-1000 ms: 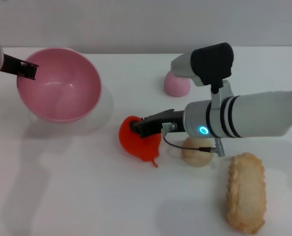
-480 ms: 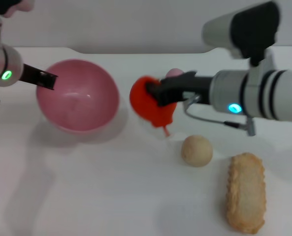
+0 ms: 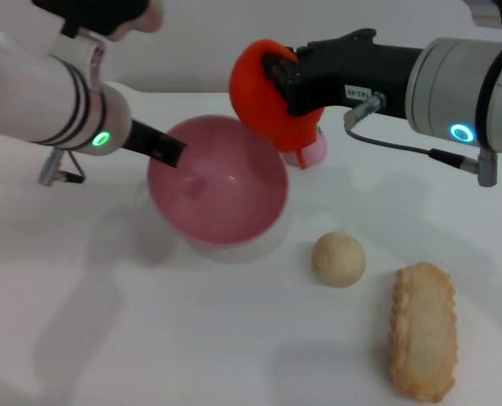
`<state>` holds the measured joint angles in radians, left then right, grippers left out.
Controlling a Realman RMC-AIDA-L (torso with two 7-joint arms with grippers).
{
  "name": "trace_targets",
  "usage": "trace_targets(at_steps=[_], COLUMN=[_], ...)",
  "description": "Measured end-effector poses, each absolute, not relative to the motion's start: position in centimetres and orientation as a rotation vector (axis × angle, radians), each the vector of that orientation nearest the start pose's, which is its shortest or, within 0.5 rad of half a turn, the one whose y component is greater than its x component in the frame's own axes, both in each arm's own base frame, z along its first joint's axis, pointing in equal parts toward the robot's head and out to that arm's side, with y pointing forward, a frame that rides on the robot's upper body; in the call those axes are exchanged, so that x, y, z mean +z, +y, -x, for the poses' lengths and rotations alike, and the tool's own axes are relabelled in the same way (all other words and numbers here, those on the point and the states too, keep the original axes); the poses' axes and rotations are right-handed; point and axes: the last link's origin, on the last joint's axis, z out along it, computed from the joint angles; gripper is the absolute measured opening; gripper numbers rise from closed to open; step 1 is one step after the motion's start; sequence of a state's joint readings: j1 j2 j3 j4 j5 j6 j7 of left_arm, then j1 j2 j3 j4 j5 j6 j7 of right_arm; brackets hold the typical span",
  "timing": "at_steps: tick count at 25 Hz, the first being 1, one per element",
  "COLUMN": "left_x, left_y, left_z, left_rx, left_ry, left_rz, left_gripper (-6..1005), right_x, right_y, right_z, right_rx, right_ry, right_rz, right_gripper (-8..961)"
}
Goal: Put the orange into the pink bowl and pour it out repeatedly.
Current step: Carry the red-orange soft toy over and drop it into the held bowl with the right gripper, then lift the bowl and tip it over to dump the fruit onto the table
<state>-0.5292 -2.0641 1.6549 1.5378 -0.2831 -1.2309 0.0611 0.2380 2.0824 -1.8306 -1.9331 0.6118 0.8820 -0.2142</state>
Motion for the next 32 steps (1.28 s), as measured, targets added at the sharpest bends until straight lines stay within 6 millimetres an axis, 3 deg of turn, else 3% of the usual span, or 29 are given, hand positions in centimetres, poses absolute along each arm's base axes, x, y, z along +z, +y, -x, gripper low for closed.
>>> trace_targets(at_steps=[2, 7, 12, 26, 29, 32], left_x=[-1.5, -2.6, -2.6, -2.5, -2.5, -2.5], left_y=[38.0, 38.1, 38.4, 38.5, 38.5, 38.5], left_z=[13.9, 13.2, 12.7, 12.4, 12.4, 12.3], left_rx=[0.238, 0.241, 0.227, 0.217, 0.219, 0.227], left_ry=[-0.879, -0.86, -0.843, -0.827, -0.823, -0.798], left_rz=[2.223, 2.259, 2.264, 2.267, 2.267, 2.273], left_gripper=[46, 46, 46, 46, 46, 46], right_x=[0.2, -0.6, -1.3, -2.0, -1.8, -0.8], right_y=[30.8, 31.0, 31.1, 30.9, 31.2, 32.1], right_z=[-6.0, -6.6, -7.3, -6.7, -6.9, -8.0], right_rx=[0.444, 0.359, 0.334, 0.349, 0.354, 0.37], right_ry=[0.616, 0.6, 0.635, 0.653, 0.671, 0.746], right_rz=[2.359, 2.328, 2.335, 2.356, 2.34, 2.267], right_gripper=[53, 54, 56, 63, 274, 378])
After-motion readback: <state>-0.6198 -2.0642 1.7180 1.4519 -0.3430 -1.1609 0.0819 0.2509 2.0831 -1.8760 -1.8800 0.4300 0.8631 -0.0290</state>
